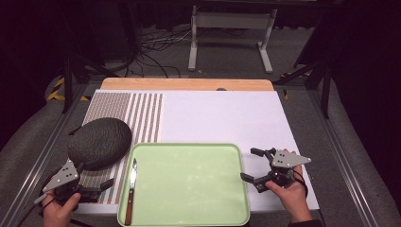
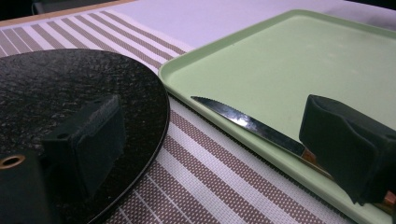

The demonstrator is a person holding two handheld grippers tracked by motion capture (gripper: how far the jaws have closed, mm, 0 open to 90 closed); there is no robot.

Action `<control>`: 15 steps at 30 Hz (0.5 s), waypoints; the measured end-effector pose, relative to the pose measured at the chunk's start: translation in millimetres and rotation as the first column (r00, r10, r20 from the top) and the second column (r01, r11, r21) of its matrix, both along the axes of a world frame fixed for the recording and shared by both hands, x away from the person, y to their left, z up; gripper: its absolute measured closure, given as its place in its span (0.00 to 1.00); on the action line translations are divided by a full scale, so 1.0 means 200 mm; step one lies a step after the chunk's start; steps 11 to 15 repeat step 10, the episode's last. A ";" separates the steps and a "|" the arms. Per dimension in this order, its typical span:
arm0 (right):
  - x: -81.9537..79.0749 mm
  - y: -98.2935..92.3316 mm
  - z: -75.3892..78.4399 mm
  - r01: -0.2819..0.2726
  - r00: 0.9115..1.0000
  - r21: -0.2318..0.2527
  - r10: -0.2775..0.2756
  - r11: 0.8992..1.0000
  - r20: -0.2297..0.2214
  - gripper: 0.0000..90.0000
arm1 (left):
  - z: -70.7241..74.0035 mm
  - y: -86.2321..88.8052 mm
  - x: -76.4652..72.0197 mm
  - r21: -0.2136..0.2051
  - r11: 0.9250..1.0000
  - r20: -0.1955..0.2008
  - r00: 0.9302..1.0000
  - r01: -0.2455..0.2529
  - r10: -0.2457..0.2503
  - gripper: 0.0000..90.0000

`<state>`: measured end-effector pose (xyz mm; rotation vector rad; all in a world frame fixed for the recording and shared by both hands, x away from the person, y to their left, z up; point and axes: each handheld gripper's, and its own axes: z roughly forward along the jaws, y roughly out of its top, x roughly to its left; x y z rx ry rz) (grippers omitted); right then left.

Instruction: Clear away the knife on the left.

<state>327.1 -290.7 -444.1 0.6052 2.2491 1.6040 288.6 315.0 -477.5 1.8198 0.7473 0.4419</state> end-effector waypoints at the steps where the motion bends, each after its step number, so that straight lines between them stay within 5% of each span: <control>1: 0.00 0.00 0.00 0.000 1.000 0.000 0.000 1.000 0.000 0.04 | 0.00 0.00 0.00 -0.002 1.000 0.000 1.000 0.000 0.000 0.09; 15: 0.00 0.00 0.00 -0.002 1.000 -0.001 0.002 1.000 0.000 0.04 | 0.01 0.00 -0.01 -0.019 1.000 0.005 1.000 0.002 -0.002 0.08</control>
